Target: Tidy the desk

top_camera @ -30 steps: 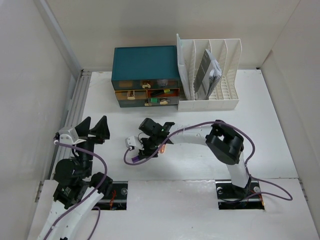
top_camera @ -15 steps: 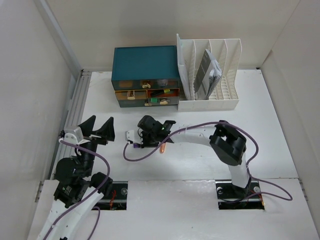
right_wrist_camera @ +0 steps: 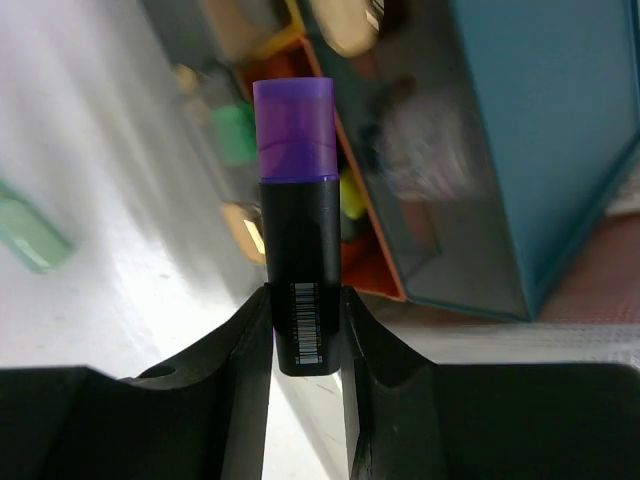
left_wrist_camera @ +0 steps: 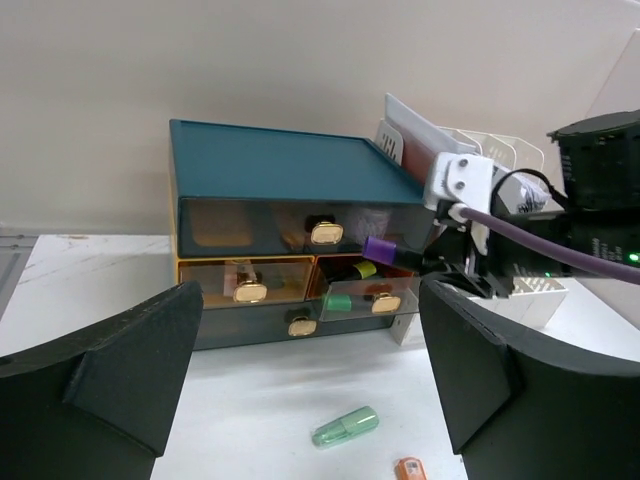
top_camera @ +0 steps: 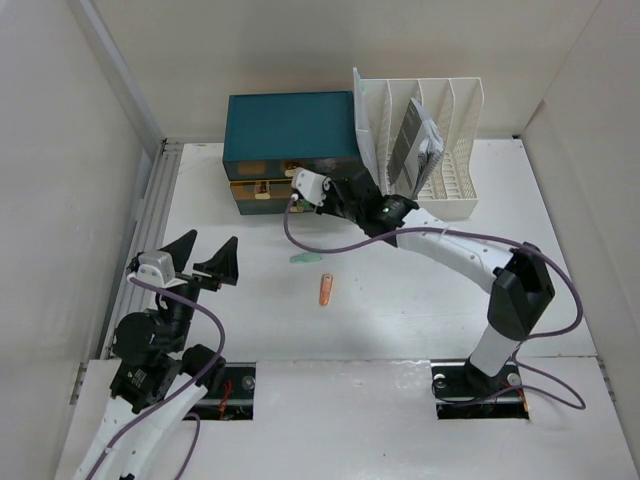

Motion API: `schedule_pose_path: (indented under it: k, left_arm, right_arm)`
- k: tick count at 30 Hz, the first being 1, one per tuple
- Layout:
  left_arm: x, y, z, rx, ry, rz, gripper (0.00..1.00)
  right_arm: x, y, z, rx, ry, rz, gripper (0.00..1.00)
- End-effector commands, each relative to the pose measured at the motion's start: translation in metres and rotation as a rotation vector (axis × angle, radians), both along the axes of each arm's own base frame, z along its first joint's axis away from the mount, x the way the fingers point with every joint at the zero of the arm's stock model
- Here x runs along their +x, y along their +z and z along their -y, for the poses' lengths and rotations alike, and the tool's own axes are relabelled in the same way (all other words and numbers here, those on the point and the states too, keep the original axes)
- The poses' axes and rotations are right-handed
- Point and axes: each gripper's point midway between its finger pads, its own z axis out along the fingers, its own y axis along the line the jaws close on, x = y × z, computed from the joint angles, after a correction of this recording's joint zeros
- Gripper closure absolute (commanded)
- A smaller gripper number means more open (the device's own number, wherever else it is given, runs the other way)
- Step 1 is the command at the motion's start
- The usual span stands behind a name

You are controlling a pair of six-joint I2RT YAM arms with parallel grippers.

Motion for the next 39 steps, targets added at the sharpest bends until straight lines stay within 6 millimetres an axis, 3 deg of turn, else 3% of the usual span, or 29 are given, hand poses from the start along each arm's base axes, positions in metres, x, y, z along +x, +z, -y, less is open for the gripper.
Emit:
schedule_pose_path:
  k: [1, 7, 14, 18, 23, 26, 31, 36, 37, 39]
  left_arm:
    - [-0.001, 0.013, 0.003, -0.009, -0.016, 0.051, 0.13]
    - [-0.001, 0.013, 0.003, -0.009, -0.016, 0.051, 0.13]
    - [-0.001, 0.013, 0.003, -0.009, -0.016, 0.051, 0.13]
    - [-0.001, 0.013, 0.003, -0.009, -0.016, 0.051, 0.13]
    - [-0.003, 0.015, 0.002, -0.014, -0.016, 0.059, 0.13]
    - [-0.003, 0.015, 0.002, -0.014, -0.016, 0.059, 0.13]
    - [-0.003, 0.015, 0.002, -0.014, -0.016, 0.059, 0.12]
    - [-0.003, 0.015, 0.001, -0.005, -0.013, 0.061, 0.12]
    - [-0.003, 0.015, 0.001, -0.005, -0.013, 0.061, 0.12]
    - [-0.003, 0.015, 0.001, -0.005, -0.013, 0.061, 0.12]
  right_arm:
    - [0.032, 0.016, 0.012, -0.014, -0.091, 0.093, 1.00]
    - [0.056, 0.014, 0.017, -0.063, -0.137, 0.148, 1.00]
    - [0.071, 0.016, 0.021, -0.073, -0.168, 0.161, 1.00]
    - [0.071, 0.016, 0.021, -0.073, -0.168, 0.161, 0.91]
    - [0.071, 0.016, 0.021, -0.073, -0.168, 0.161, 0.62]
    - [0.070, 0.016, 0.021, -0.066, -0.173, 0.158, 0.53]
    - [0.070, 0.016, 0.021, -0.066, -0.173, 0.158, 0.49]
    - [0.062, 0.020, 0.021, -0.035, -0.152, 0.141, 0.49]
    - [0.056, 0.030, 0.016, 0.007, -0.117, 0.132, 0.58]
    - [0.043, 0.029, 0.010, 0.026, -0.050, 0.089, 0.80]
